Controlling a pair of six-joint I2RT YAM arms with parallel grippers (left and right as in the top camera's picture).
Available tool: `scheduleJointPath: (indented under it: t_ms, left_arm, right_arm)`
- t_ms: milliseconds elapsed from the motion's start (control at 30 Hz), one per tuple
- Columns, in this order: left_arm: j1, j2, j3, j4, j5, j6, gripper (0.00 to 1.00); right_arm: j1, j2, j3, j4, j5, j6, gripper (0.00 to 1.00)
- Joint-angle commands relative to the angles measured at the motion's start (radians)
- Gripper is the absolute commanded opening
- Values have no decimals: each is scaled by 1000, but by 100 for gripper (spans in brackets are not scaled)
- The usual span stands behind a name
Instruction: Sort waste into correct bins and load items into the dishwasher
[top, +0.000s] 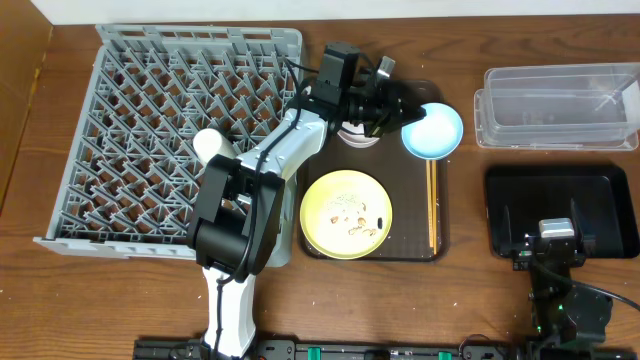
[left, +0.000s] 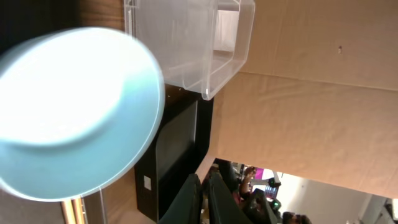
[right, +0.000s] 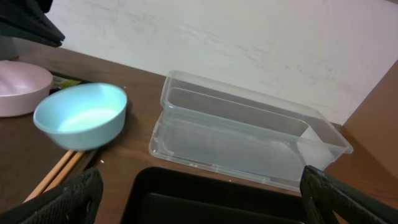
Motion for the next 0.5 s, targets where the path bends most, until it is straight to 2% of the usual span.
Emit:
scheduleJointPath:
  t_ms: [0, 67, 167, 267, 367, 467]
  left_arm:
    - [5, -12, -3, -1, 31, -12, 7]
    - [5, -12, -2, 0, 35, -9, 8]
    - [17, -17, 0, 64, 96, 76, 9]
    - [42, -44, 21, 81, 142, 75, 11]
    - [64, -98, 29, 81, 148, 85, 11]
    - [93, -185, 29, 35, 113, 167, 15]
  right_arm:
    - [-6, -5, -2, -3, -2, -12, 99]
    - [-6, -5, -2, -4, -2, -12, 99]
    - [-6, -5, -2, -4, -2, -12, 99]
    - [-6, -5, -2, -4, -2, -12, 99]
    - [-6, -5, -2, -3, -2, -12, 99]
    - [-6, -5, -2, -3, -2, -12, 99]
